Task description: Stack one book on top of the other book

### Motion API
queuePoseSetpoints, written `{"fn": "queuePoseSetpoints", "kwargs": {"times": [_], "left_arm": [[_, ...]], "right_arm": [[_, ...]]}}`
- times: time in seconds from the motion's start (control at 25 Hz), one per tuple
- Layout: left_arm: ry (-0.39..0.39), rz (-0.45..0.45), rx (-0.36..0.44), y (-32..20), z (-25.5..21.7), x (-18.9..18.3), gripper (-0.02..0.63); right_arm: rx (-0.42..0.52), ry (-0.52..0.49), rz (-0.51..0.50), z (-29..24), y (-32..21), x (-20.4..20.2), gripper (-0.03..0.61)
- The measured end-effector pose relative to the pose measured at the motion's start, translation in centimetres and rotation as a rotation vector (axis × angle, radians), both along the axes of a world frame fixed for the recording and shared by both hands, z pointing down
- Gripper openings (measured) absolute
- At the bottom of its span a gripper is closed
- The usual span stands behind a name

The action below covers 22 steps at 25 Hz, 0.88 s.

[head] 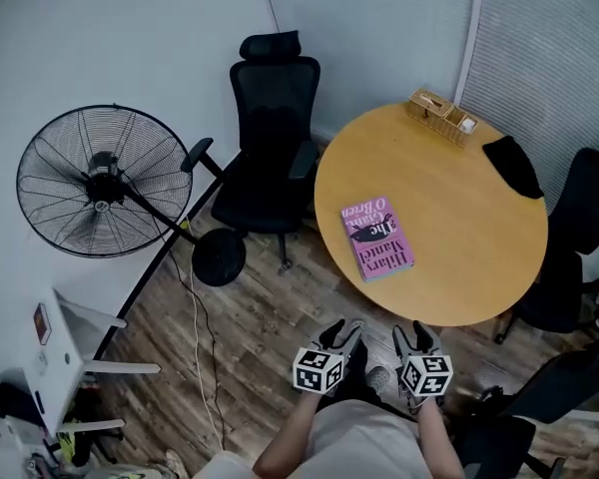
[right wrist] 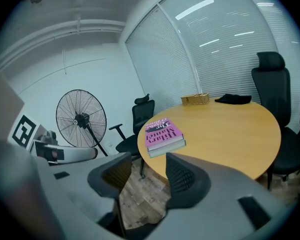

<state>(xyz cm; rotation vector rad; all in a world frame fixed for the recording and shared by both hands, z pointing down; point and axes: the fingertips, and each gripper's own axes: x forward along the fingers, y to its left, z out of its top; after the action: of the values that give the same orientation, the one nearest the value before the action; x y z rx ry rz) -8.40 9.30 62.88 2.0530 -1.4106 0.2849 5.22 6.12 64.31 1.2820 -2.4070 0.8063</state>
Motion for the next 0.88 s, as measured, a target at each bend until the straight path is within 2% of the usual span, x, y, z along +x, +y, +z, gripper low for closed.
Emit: {"fn": "queuePoseSetpoints", "kwargs": {"times": [0.24, 0.52, 0.68, 0.88], "left_arm": [[-0.037, -0.019, 0.025, 2.6, -0.5, -0.8, 0.137], [-0.057, -0.021, 0.06, 3.3, -1.6, -0.6, 0.06], [-0.056, -0.026, 0.083, 3.3, -2.3, -0.8, 0.029], [-0.059, -0.02, 0.09, 2.6, -2.6, -0.6, 0.028]], "right_arm": [[0.034, 0.005, 0.006, -0.4, 1.8, 0.3, 0.185], [0.034, 0.023, 0.068, -0.8, 2.4, 1.9, 0.041], [0.032, 0.03, 0.06, -0.9, 2.8, 2.1, 0.021], [0.053, 0.016, 0.013, -1.5, 2.6, 1.7, 0.018]]}}
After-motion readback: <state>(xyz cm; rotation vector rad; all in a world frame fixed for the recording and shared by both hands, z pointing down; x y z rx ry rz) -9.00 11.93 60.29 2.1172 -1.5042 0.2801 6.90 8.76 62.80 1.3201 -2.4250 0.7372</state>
